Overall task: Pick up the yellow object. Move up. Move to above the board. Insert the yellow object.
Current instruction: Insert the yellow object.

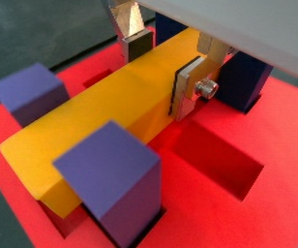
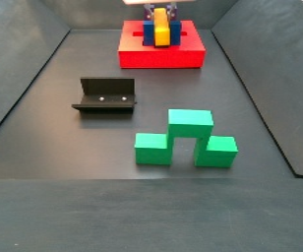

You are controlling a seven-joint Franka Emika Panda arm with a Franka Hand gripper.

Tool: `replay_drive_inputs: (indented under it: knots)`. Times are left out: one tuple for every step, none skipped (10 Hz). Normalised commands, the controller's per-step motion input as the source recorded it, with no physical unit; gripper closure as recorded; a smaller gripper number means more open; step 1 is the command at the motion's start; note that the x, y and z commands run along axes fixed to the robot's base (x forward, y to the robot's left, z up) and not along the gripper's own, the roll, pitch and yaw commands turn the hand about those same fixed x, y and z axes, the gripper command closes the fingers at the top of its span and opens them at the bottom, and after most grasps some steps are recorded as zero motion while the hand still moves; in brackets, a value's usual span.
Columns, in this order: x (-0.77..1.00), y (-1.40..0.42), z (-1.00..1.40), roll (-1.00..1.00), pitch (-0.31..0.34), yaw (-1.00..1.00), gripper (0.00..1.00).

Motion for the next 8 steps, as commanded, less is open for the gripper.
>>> replay_drive_inputs:
  knots:
    - [0.06, -0.07, -0.51, 0.04, 0.000, 0.00, 1.00]
    - [0.01, 0.00, -0.58, 0.05, 0.000, 0.00, 1.00]
    - [0.00, 0.00, -0.66, 0.07, 0.000, 0.00, 1.00]
    - [-0.01, 0.00, -0.55, 0.13, 0.000, 0.00, 1.00]
    - [-0.02, 0.00, -0.20, 0.10, 0.000, 0.00, 1.00]
    - [-0.06, 0.00, -0.10, 0.00, 0.000, 0.00, 1.00]
    - [0.00, 0.19, -0.05, 0.00, 0.031, 0.00, 1.00]
    - [0.11, 0.19, 0.00, 0.05, 0.087, 0.00, 1.00]
